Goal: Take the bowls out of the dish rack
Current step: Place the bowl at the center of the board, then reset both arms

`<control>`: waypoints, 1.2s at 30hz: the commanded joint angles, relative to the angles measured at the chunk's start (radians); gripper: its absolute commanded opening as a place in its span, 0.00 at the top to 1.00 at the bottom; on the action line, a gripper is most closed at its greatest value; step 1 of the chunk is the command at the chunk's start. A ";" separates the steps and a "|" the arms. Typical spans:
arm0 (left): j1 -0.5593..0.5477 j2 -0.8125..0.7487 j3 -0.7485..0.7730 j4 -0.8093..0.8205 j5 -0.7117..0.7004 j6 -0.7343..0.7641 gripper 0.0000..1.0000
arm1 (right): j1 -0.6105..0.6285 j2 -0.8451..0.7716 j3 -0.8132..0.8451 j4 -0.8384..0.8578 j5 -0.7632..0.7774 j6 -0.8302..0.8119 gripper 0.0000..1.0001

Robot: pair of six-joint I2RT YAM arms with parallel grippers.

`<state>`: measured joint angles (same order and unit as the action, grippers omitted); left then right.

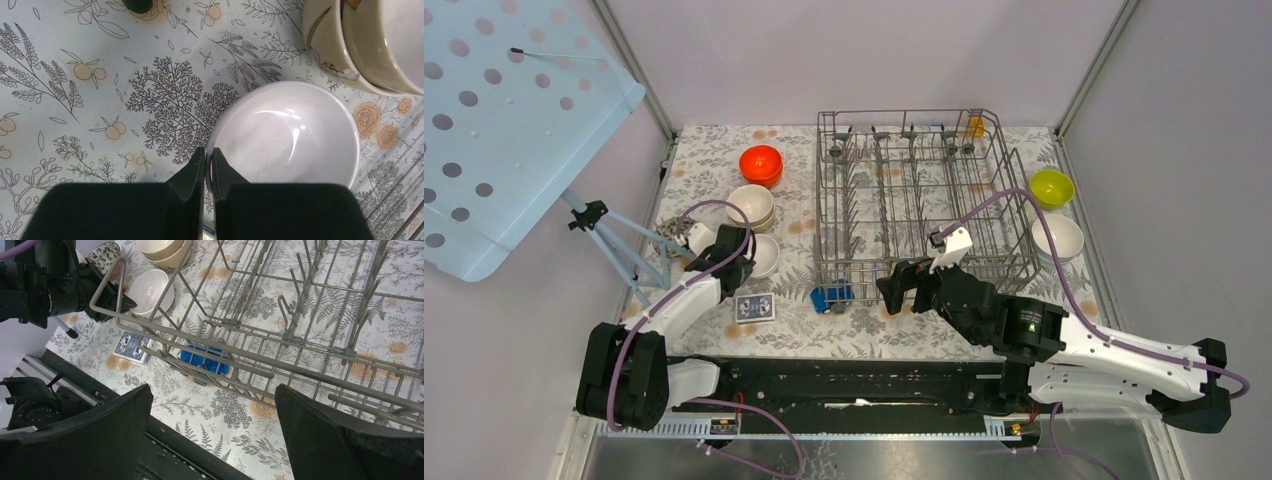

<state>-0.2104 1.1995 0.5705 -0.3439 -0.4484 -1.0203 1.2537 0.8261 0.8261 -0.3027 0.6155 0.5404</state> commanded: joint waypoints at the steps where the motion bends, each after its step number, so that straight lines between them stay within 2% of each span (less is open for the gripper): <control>1: 0.007 -0.020 0.025 0.018 -0.005 0.007 0.87 | -0.005 -0.008 0.006 0.011 0.013 0.004 0.00; 8: 0.006 -0.092 0.018 -0.016 0.013 0.018 0.54 | -0.005 0.009 0.071 -0.046 0.046 -0.051 0.00; 19: 0.006 -0.277 0.055 -0.124 0.084 0.085 0.15 | -0.005 0.144 0.294 -0.137 0.076 -0.176 0.00; 25: 0.006 -0.419 0.130 -0.154 0.196 0.190 0.10 | -0.005 0.176 0.384 -0.150 0.133 -0.221 0.00; 27: 0.002 -0.452 0.144 -0.108 0.256 0.223 0.03 | -0.005 0.175 0.394 -0.150 0.161 -0.229 0.00; 33: -0.069 -0.415 0.258 -0.066 0.328 0.307 0.01 | -0.013 0.179 0.370 -0.123 0.160 -0.219 0.00; 36: -0.094 -0.379 0.318 -0.072 0.329 0.390 0.01 | -0.020 0.167 0.307 -0.016 0.133 -0.254 0.00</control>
<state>-0.2779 0.7879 0.7994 -0.4603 -0.1650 -0.7559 1.2476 1.0039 1.1774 -0.4274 0.7422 0.3290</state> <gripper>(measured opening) 0.987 0.994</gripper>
